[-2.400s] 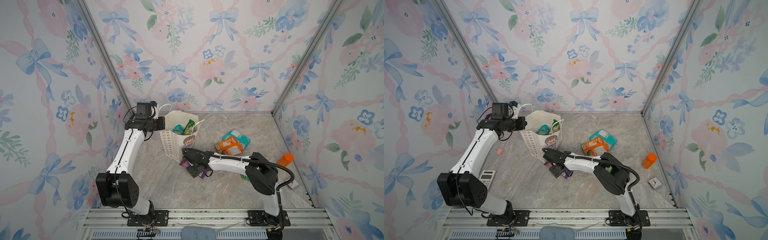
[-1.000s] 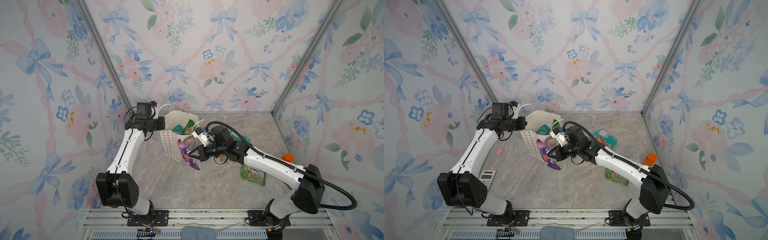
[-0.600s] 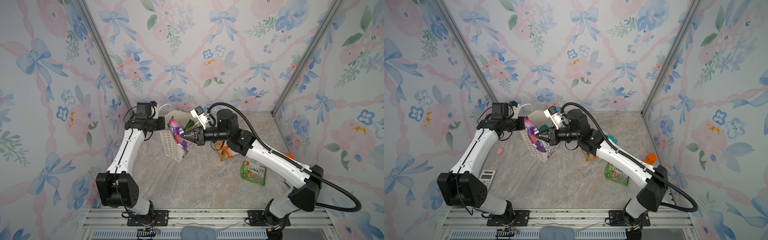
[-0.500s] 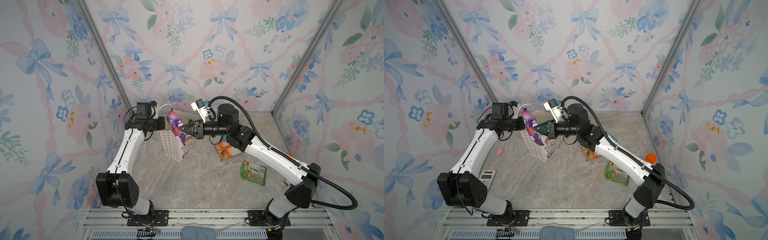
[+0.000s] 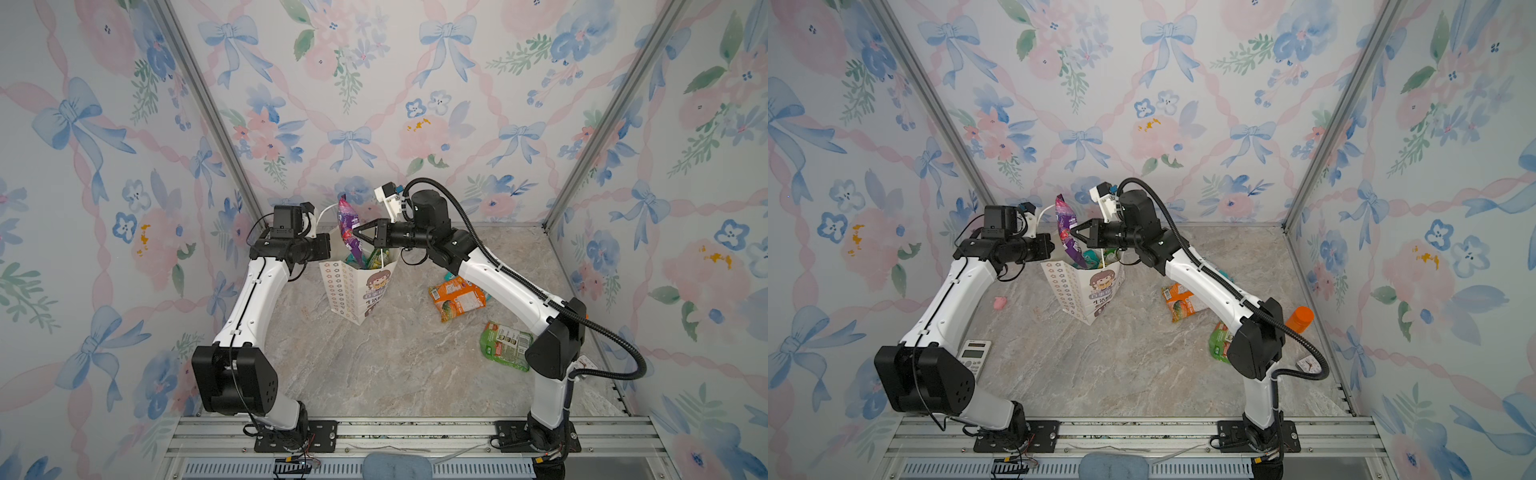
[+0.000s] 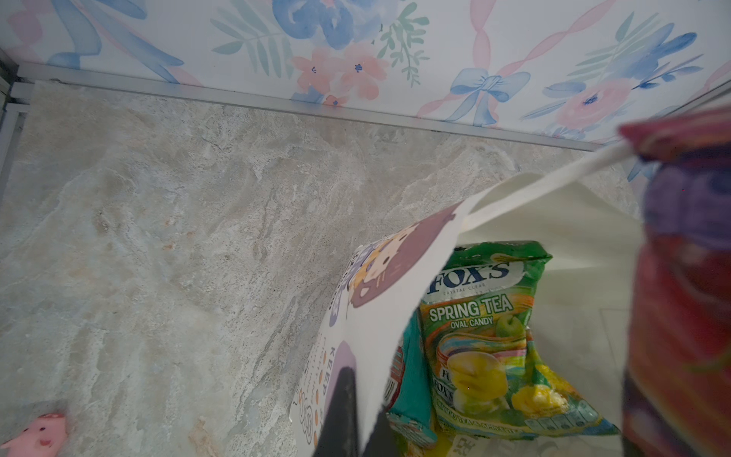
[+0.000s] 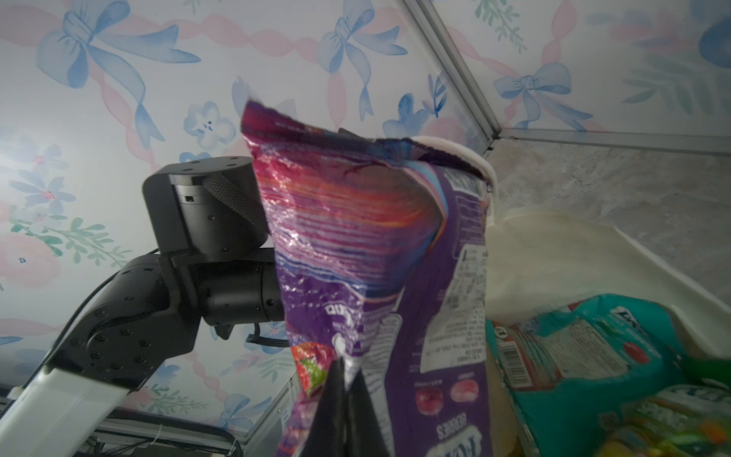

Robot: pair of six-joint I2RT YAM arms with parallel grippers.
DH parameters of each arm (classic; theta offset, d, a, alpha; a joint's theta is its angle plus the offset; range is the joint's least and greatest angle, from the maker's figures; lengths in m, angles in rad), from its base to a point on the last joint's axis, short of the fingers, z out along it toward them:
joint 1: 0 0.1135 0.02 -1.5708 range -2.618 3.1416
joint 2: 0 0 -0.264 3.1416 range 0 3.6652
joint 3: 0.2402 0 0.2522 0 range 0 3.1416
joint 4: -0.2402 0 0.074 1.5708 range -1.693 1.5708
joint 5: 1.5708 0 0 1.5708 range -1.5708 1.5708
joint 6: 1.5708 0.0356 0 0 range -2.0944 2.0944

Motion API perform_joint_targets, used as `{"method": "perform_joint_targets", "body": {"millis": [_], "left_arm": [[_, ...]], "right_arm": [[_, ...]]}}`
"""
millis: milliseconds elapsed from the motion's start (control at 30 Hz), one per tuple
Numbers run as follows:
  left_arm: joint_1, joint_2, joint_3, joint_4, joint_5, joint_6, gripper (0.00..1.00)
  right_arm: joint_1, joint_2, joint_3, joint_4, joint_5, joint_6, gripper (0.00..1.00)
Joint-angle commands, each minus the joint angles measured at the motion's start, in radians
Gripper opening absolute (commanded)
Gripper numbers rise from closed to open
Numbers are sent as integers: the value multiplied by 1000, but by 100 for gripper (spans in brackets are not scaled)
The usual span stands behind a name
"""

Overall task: Place the snacks into the paper bag
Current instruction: Place the snack in the paper bag.

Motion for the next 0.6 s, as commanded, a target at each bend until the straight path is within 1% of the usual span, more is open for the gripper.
{"method": "perform_joint_targets", "body": {"millis": [0,100,267,433,567], "left_arm": [[4,2,-4,29,15,5,0],[4,5,-3,29,14,5,0],[5,5,-4,28,12,7,0],[4,5,-3,29,11,7,0],[4,4,-3,30,12,7,0]], "right_arm": [[-8,-35,5,-59,89,-81,0],[-7,-66,-40,-95,140,-115,0],[-6,-102,-109,-111,185,-142,0],[-7,-150,-169,-85,206,-149,0],[-5,-185,-186,-67,217,-163,0]]}}
